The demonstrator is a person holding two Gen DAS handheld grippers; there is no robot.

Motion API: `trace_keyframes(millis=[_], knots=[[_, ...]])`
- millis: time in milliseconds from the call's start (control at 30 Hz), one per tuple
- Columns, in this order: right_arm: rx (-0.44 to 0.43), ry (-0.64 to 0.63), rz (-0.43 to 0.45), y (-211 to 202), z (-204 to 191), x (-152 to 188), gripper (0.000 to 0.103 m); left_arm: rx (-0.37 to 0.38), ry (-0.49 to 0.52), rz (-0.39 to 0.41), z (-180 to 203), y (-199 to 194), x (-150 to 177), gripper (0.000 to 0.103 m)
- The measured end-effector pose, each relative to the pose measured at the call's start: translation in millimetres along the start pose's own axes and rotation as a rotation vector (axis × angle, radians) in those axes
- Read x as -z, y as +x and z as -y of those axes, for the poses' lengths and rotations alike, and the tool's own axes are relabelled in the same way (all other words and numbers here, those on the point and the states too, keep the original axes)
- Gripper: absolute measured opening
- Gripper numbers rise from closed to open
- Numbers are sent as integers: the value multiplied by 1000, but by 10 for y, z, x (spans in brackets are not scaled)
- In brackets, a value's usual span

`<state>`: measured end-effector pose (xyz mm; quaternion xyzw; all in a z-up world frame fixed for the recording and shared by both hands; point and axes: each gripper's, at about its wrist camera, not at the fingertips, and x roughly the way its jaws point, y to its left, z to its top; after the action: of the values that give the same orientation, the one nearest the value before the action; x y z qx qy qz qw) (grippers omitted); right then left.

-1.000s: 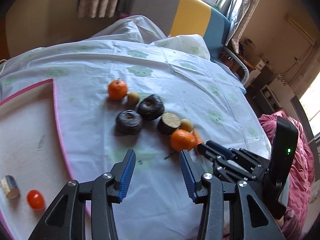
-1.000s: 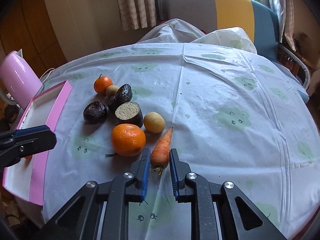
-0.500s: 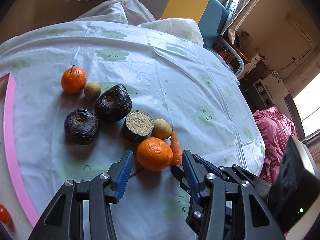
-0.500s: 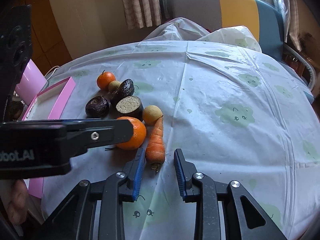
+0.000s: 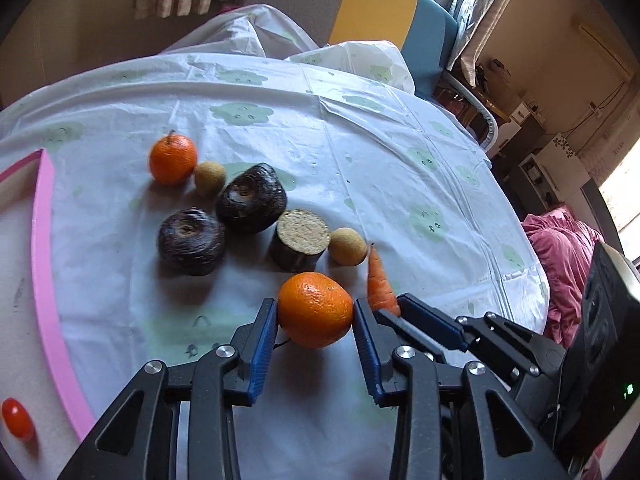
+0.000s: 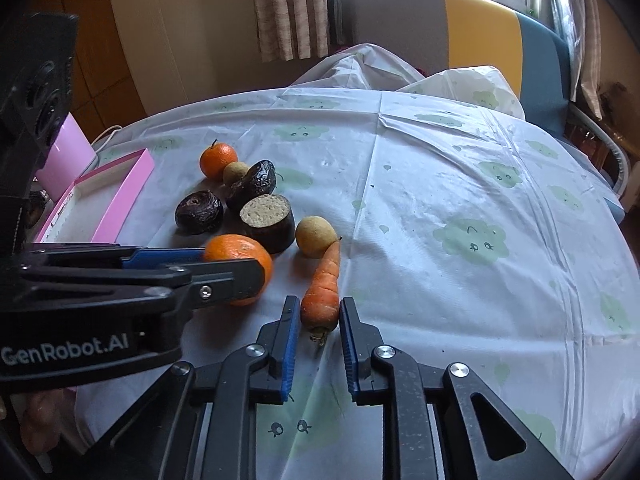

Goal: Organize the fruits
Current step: 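Grasp the large tangerine with the left gripper while the right gripper grasps the carrot, then release the tangerine into the tray with the left gripper while the right gripper releases the carrot there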

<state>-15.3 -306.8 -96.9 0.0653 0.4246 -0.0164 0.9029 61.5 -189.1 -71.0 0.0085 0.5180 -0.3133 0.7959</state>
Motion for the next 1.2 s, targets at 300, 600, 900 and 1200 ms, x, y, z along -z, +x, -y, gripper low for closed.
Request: trace_keyframes(millis=[300, 600, 900, 1200], knots=[[5, 16, -8, -51, 1, 20, 20, -120, 17, 68, -187, -378, 174, 39], [-16, 29, -15, -116, -71, 70, 20, -220, -44, 160, -590, -784, 269, 39], [-63, 21, -9, -204, -232, 57, 20, -352, -231, 190, -1399, -1035, 357, 39], [-160, -46, -2, -301, -626, -47, 19, -397, -305, 216, -1678, -1185, 521, 39]])
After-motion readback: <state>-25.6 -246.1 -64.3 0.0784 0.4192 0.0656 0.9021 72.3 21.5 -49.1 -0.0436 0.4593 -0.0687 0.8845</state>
